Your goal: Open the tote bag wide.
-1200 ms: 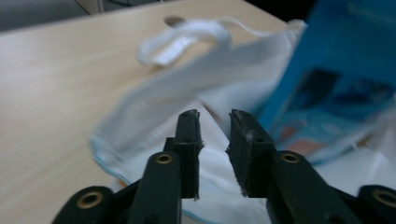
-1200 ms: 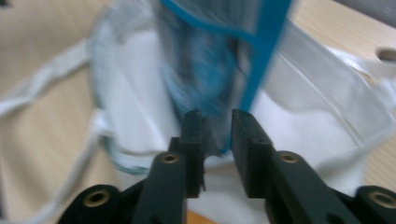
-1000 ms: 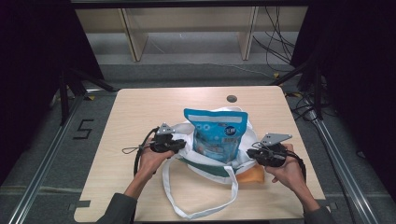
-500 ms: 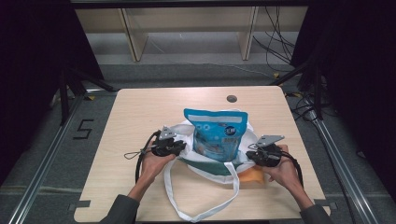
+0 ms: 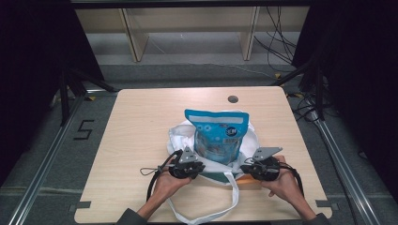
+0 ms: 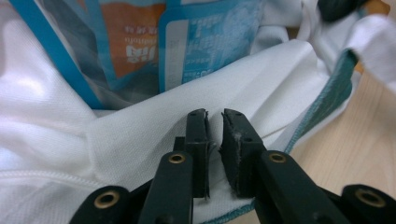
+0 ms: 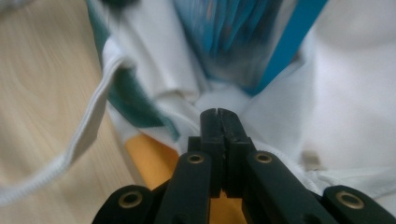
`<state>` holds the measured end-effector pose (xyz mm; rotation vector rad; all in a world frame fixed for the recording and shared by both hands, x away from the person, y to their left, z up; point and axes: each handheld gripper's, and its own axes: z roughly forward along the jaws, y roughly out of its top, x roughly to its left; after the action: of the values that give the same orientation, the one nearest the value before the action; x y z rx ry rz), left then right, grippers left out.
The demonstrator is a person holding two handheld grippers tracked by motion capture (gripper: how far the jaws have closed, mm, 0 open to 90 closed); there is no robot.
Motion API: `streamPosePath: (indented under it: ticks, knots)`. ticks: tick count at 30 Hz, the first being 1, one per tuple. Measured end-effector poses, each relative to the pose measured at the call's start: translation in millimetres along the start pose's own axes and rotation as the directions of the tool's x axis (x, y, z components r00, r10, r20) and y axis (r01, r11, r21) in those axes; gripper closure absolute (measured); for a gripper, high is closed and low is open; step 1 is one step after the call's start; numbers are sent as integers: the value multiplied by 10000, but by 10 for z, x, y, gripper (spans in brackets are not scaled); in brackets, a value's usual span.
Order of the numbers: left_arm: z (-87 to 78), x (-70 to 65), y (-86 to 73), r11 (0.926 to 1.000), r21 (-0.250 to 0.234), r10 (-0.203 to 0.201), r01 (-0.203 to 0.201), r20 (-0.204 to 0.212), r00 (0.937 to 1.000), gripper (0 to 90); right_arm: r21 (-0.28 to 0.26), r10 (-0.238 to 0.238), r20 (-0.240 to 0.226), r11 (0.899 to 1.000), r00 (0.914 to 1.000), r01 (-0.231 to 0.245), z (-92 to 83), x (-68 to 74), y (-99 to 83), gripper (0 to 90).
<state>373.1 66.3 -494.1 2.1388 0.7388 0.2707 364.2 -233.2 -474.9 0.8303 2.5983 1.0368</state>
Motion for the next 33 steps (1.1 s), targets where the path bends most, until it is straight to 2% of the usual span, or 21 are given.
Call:
streamPosePath:
  ticks: [2,3,4,5,6,8,11,14,16,17,19,21,22,24,25,26,27,29,30,33]
  knots:
    - [4,-12,-3,10000,-18,71,-71,-84,9999,802,500,-26,44,9987,10000,24,84,35,-42,900]
    - [18,-48,-17,9994,42,348,-347,-348,9988,805,484,-111,140,9988,9998,104,105,42,-50,900]
    - [39,-69,-27,9989,63,469,-467,-419,9980,814,607,-155,116,9980,9998,148,107,46,-48,900]
    - [35,-80,-22,9985,72,537,-534,-476,9974,819,445,-162,128,9989,9998,156,123,47,-54,900]
    - [18,-80,-12,9984,142,552,-545,-541,9970,822,523,-178,180,9985,9997,168,119,51,-55,900]
    - [-20,-80,4,9994,-105,326,-330,-337,9989,819,466,-186,228,9988,9996,175,86,55,-41,900]
    - [-99,-57,25,9992,-388,102,-110,-217,9997,820,-71,-88,218,9999,9997,89,-57,48,-1,874]
    - [-161,-29,54,9960,-846,-274,269,-52,9996,836,-843,-104,355,9963,9993,133,-297,-7,39,880]
    - [-236,-1,74,9949,-967,-280,282,32,9996,841,-1055,109,460,9944,9989,-59,-406,-41,30,880]
    - [-306,0,87,9950,-962,-267,258,-82,9996,840,-1081,193,440,9940,9988,-144,-441,-54,15,880]
    - [-325,7,86,9936,-1121,-170,161,-76,9998,838,-1109,204,606,9937,9980,-136,-487,-78,-21,880]
    - [-412,19,59,9920,-1177,-487,461,-197,9986,838,-822,284,792,9964,9965,-218,-516,-63,-89,879]
    - [-445,42,38,9928,-1144,-392,361,-248,9989,839,-693,256,825,9974,9963,-198,-518,-55,-112,879]
    - [-480,65,-16,9912,-1183,-625,588,-278,9977,839,-442,187,888,9989,9959,-148,-513,-22,-169,880]
    - [-502,87,-49,9942,-915,-588,562,-253,9980,840,-247,249,900,9994,9956,-228,-512,-5,-190,880]
    - [-491,80,-72,9922,-1050,-703,677,-209,9973,840,-219,211,872,9996,9960,-193,-487,6,-229,880]
    - [-489,94,-96,9952,-892,-429,408,-219,9988,840,-60,206,855,9998,9961,-202,-472,11,-251,880]
    - [-458,82,-115,9956,-716,-622,605,-217,9978,839,418,518,778,9976,9956,-552,-374,37,-320,886]
    - [-435,80,-115,9954,-787,-563,544,-220,9982,839,559,420,729,9974,9965,-462,-330,4,-337,893]
    - [-334,65,-121,9985,-403,-373,361,-309,9988,840,1058,291,1092,9935,9936,-407,-206,-61,-346,900]
